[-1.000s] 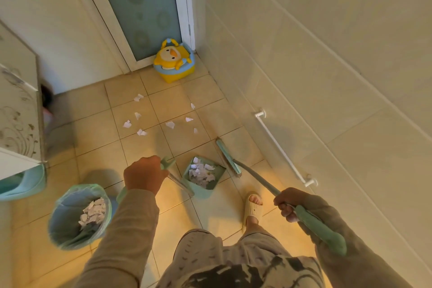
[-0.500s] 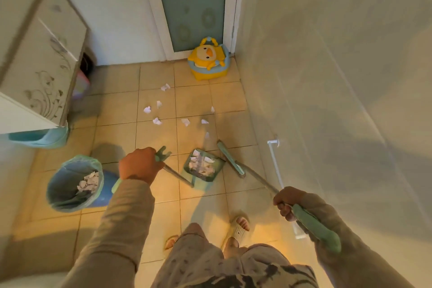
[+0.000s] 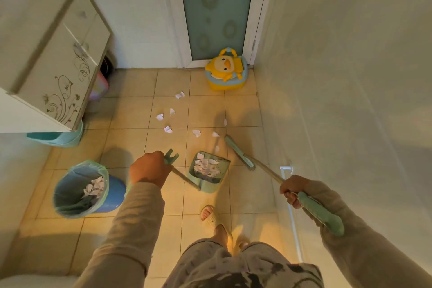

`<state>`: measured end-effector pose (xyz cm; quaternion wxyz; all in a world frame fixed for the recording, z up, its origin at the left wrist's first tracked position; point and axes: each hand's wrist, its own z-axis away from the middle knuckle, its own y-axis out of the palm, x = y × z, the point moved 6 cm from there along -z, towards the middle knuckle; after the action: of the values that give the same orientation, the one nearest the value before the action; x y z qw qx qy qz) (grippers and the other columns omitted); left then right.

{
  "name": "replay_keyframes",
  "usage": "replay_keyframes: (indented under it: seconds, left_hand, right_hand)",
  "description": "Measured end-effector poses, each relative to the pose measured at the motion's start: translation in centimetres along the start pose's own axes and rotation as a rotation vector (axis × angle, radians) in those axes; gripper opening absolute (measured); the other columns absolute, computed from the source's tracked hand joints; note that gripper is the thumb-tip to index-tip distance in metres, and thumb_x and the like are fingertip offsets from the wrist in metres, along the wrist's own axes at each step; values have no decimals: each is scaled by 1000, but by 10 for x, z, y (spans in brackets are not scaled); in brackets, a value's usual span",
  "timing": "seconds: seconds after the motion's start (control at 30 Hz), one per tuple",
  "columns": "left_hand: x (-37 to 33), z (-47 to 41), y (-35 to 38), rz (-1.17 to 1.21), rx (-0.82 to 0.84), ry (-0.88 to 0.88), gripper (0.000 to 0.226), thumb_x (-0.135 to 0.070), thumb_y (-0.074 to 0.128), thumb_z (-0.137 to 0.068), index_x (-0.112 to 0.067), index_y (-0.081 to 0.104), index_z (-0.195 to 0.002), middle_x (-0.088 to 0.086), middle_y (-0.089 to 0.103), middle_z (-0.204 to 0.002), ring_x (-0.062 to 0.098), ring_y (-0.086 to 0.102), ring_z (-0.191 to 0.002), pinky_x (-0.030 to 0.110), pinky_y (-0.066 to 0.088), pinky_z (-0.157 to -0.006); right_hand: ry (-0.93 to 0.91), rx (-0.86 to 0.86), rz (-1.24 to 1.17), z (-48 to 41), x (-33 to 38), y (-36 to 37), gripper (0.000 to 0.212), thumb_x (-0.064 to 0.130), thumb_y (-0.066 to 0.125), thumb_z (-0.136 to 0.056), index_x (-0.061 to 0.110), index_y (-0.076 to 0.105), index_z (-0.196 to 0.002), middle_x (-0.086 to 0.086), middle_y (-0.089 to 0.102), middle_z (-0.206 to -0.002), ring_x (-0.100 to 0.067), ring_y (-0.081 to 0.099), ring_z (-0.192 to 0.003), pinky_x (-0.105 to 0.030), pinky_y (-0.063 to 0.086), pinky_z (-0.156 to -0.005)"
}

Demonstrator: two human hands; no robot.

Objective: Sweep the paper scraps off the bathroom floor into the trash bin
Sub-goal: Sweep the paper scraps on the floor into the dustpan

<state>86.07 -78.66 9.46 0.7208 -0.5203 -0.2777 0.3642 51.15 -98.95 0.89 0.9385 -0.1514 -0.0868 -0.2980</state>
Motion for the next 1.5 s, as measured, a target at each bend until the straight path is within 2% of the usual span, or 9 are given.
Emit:
replay_keyframes:
  seconds: [0.23,0.53,0.73,0.93,1.07,1.17,1.3,1.4,1.5]
  left_hand:
    - [-3,-41,-15,-27,38,-3,28,-43,62,-84,-22,66,-102,2,69,-93,24,65,-86,28,46,-70]
    - [-21,-56,-18,-82,45,33,23,-39,58,-88,-20,64,-101,3,69,-94,24,66,-87,28,47,-72]
    - [-39,-44,-11,-154,44,41,28,-44,54,-91,-21,63,-104,2,70,-95,24,67,-89,28,48,-72]
    - [-35,-44,-14,-157,74,5,29,-45,55,-91,-20,64,-103,3,70,-92,24,67,-85,28,48,-70]
    - [-41,-51,-18,-165,62,-7,27,-42,55,-91,-20,64,-103,3,70,-93,25,67,-87,28,47,-70]
    - [-46,-60,-22,-167,71,-13,24,-39,57,-90,-21,63,-104,2,70,-93,24,67,-88,27,44,-68]
    - [-42,-69,-27,-147,79,-31,23,-38,59,-89,-21,64,-105,2,70,-95,23,67,-89,27,46,-71]
    - [-38,-71,-29,-135,77,-35,22,-36,60,-89,-21,64,-105,1,70,-94,23,67,-89,28,48,-74]
    - [-36,-70,-30,-136,72,-31,21,-35,60,-90,-21,64,-105,1,70,-95,22,67,-90,28,48,-74]
  right_hand:
    - [-66,-60,35,-9,64,-3,37,7,51,-86,10,49,-49,-2,47,-32,-10,41,-23,-11,34,-32]
    - [-104,-73,414,-1,174,7,38,3,42,-93,7,41,-55,-1,38,-25,-16,35,-41,-24,30,-45]
    - [-162,-115,642,-23,227,22,39,3,40,-92,6,39,-53,-10,44,-51,-19,36,-49,-25,31,-50]
    - [-92,-72,878,-47,221,39,37,2,39,-91,4,44,-54,-2,41,-20,-19,42,-50,-27,36,-51]
    - [-33,15,955,-44,176,42,18,3,37,-95,-3,54,-98,-6,55,-46,-17,50,-46,-22,42,-45]
    - [-15,7,1040,-37,138,36,35,5,33,-97,-6,41,-129,-9,48,-62,-16,45,-49,-21,39,-43]
    - [37,123,886,-24,122,12,4,2,39,-91,3,42,-91,-9,43,-59,-14,41,-42,-19,35,-41]
    - [52,147,767,-17,133,-14,26,4,45,-89,8,40,-63,-8,39,-54,-12,38,-31,-16,32,-45]
    - [51,103,746,-9,142,-25,30,2,46,-88,8,39,-60,-7,37,-51,-11,36,-26,-12,31,-41]
